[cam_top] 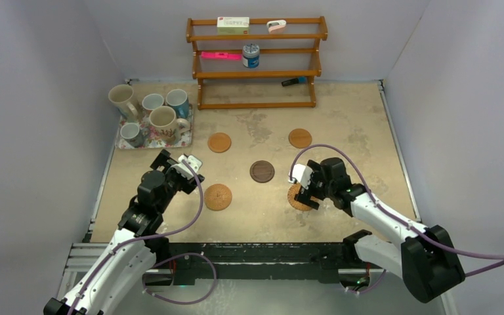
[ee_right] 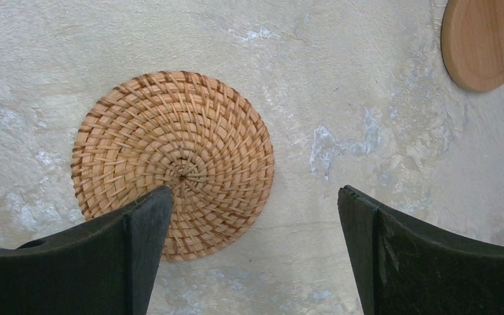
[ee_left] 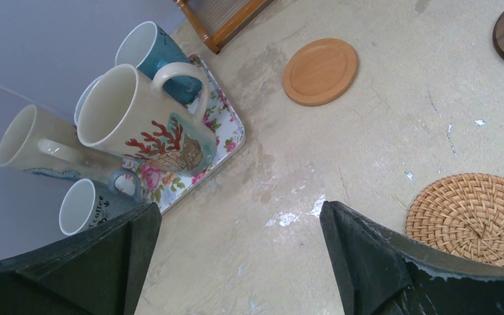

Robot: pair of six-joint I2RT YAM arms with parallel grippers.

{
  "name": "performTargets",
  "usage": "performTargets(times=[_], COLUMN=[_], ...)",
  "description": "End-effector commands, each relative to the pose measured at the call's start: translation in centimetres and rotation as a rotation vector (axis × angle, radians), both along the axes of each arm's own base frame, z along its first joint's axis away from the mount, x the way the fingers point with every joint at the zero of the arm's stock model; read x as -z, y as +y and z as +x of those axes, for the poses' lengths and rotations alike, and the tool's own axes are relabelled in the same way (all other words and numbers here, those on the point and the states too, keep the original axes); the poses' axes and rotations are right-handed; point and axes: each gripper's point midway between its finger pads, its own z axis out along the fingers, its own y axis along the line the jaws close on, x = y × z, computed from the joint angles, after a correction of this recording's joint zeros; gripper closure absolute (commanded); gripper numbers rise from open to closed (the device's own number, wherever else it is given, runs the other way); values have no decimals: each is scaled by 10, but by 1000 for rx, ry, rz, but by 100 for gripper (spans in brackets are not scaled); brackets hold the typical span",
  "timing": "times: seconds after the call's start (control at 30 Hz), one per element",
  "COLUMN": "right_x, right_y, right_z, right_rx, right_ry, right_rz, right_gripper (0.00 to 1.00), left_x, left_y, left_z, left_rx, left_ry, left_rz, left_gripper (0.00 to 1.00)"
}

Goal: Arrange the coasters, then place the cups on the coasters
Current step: Move the coaster to the center of the board.

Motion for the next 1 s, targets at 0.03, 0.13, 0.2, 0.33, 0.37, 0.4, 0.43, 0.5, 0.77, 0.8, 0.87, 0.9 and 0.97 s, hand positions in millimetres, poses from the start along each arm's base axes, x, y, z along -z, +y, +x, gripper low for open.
performTargets(times=[0.03,0.13,0.2,0.33,0.37,0.4,0.43,0.5,0.77,0.8,0.87,0.9,0.97], right_x=[12,10,9,13,14,13,12,12,0,-1,-4,-5,-8], right_y=[-19,-25,-26,-26,-26,-26,-26,-23,-17,-17,-20,-21,-24], right_z=[-14,-15,-18,-22,-21,-18,-14,-10,0,1,2,3,4], right_rx=[35,42,37,42,44,45,48,56,72,75,84,92,101], right_ry=[36,17,16,31,30,22,5,4,-19,-23,-35,-46,-59], right_rz=[-83,-105,-108,-104,-105,-106,-112,-98,-64,-65,-71,-75,-83], right_gripper=[1,1,1,1,1,1,1,1,1,1,1,1,1], left_x=[-4,-4,-5,-4,-4,-4,-4,-4,-3,-4,-4,-3,-4], left_y=[2,2,2,2,2,2,2,2,2,2,2,2,2], left_z=[3,2,3,3,3,3,3,3,3,3,3,3,3], left_rx=[-16,-16,-17,-16,-16,-16,-17,-17,-16,-16,-16,-16,-16], left_ry=[-24,-26,-27,-26,-25,-24,-24,-24,-24,-25,-25,-24,-26], left_rz=[-19,-18,-19,-20,-20,-20,-19,-19,-17,-18,-18,-17,-18], left_gripper=[0,0,0,0,0,0,0,0,0,0,0,0,0])
